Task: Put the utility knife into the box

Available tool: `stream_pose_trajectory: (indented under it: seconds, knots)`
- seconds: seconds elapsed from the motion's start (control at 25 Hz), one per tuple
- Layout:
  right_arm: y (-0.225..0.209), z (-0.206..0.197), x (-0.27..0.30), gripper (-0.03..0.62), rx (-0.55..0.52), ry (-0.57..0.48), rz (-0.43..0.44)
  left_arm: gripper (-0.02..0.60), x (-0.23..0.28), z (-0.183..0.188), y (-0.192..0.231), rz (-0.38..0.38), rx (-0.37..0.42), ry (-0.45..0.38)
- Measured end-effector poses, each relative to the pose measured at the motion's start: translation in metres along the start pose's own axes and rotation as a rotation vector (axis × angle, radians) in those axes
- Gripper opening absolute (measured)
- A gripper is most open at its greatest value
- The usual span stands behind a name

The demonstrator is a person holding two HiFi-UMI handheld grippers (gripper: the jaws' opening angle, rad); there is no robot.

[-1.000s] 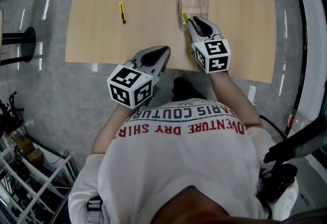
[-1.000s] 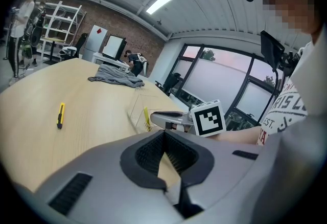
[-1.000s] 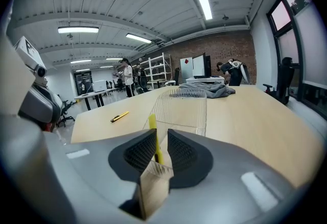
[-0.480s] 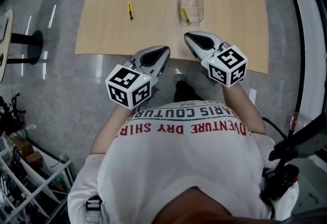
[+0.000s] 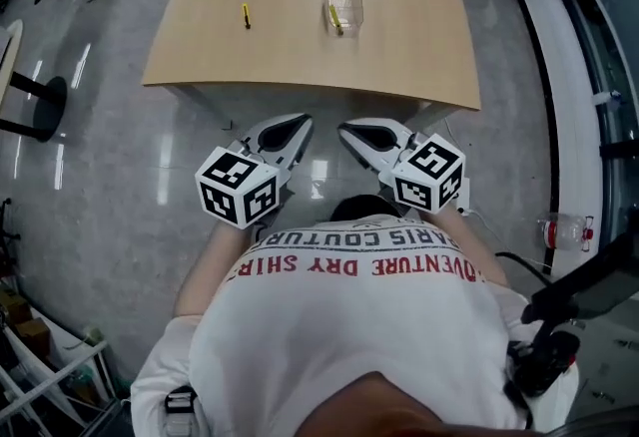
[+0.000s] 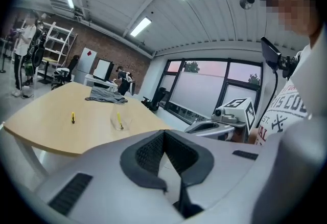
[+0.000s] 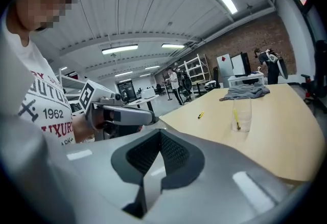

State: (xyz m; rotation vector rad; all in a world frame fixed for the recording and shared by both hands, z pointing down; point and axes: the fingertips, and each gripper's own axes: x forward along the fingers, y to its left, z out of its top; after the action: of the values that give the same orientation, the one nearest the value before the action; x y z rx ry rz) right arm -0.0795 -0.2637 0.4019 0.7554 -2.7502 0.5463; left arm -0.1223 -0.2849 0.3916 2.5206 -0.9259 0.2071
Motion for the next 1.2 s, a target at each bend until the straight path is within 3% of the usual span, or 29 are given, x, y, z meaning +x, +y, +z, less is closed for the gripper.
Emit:
stream_pose_trajectory:
  seconds: [0.32, 0.48, 0.6, 0.88, 1.04, 1.2]
  knots:
    - [0.099, 0.014, -0.035, 0.002, -0.096, -0.037, 0.081, 0.002, -0.086, -0.008, -0.070, 0.065, 0.035, -0.034]
    - [0.130, -0.024, -0.088, 0.002, -0.115, -0.043, 0.075, 0.003, -0.095, -0.050, -0.124, 0.086, 0.015, -0.043]
    - [0.153, -0.076, -0.154, 0.002, -0.092, -0.048, 0.058, 0.002, -0.090, -0.098, -0.196, 0.068, 0.018, -0.027]
    - [0.254, -0.193, -0.329, 0.002, -0.051, -0.069, 0.005, 0.003, -0.124, -0.213, -0.410, 0.004, 0.033, -0.013]
    - [0.303, -0.207, -0.402, 0.002, -0.081, -0.082, 0.014, 0.003, -0.139, -0.242, -0.497, -0.005, 0.032, -0.023]
    - [0.347, -0.210, -0.446, 0.002, -0.118, -0.074, 0.017, 0.002, -0.168, -0.240, -0.557, -0.040, 0.099, -0.018]
